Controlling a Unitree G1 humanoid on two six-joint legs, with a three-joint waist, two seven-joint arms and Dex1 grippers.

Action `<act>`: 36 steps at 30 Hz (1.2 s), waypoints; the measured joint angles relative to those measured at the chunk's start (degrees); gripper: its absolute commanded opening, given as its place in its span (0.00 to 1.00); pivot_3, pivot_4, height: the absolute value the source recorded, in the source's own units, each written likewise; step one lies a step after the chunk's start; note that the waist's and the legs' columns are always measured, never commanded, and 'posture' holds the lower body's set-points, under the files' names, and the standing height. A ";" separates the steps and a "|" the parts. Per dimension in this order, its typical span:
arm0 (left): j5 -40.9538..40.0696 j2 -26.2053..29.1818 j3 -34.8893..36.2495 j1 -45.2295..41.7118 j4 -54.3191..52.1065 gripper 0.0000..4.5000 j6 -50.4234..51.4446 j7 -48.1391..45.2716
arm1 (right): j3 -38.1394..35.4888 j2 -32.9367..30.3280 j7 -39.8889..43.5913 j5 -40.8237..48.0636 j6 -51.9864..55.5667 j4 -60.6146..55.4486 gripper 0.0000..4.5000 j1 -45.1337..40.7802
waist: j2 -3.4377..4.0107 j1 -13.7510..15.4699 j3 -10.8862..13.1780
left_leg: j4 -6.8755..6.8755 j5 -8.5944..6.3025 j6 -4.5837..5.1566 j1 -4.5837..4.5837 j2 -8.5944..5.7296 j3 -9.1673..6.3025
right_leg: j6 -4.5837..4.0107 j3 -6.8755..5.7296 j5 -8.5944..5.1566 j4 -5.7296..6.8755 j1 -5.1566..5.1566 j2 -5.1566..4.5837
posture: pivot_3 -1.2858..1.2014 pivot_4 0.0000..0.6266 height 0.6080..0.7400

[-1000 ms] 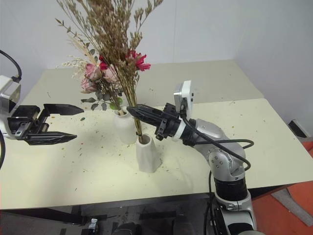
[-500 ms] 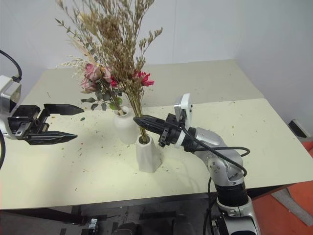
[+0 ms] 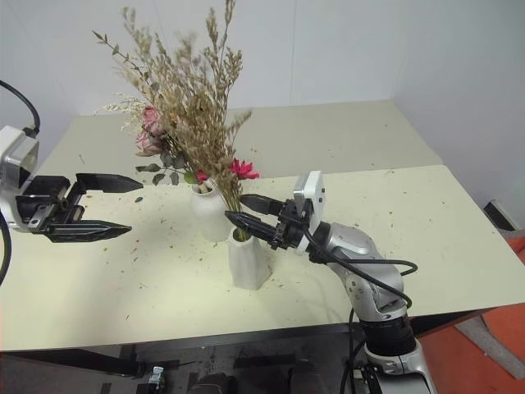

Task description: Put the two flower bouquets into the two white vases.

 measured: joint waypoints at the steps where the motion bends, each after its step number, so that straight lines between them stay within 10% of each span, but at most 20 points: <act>1: 0.02 -0.03 -0.12 -0.13 0.24 1.00 -0.06 -0.02 | -0.18 -0.33 0.15 -0.02 -0.51 -0.03 0.87 0.25 | 0.00 0.01 0.00 | 0.00 0.00 0.00 0.01 0.00 0.00 | 0.00 0.00 0.00 0.00 0.01 0.00 | 0.52 0.24 1.00; 3: 0.16 -0.43 -0.69 -0.30 0.77 1.00 -0.20 -0.07 | -0.62 -1.34 0.67 -0.26 -1.81 -0.14 0.99 1.23 | 0.00 0.04 0.00 | 0.00 0.00 0.00 0.00 0.00 0.00 | 0.00 0.00 0.00 0.00 0.01 0.00 | 0.52 0.24 1.00; 36: 3.53 -2.96 -2.75 0.22 8.30 1.00 -2.88 -0.05 | -27.39 -36.23 13.03 -1.18 -2.20 7.90 0.99 22.22 | -0.02 1.40 0.01 | 0.14 -0.01 0.01 0.05 -0.01 0.10 | 0.01 0.03 -0.01 -0.29 0.22 -0.01 | 0.52 0.24 1.00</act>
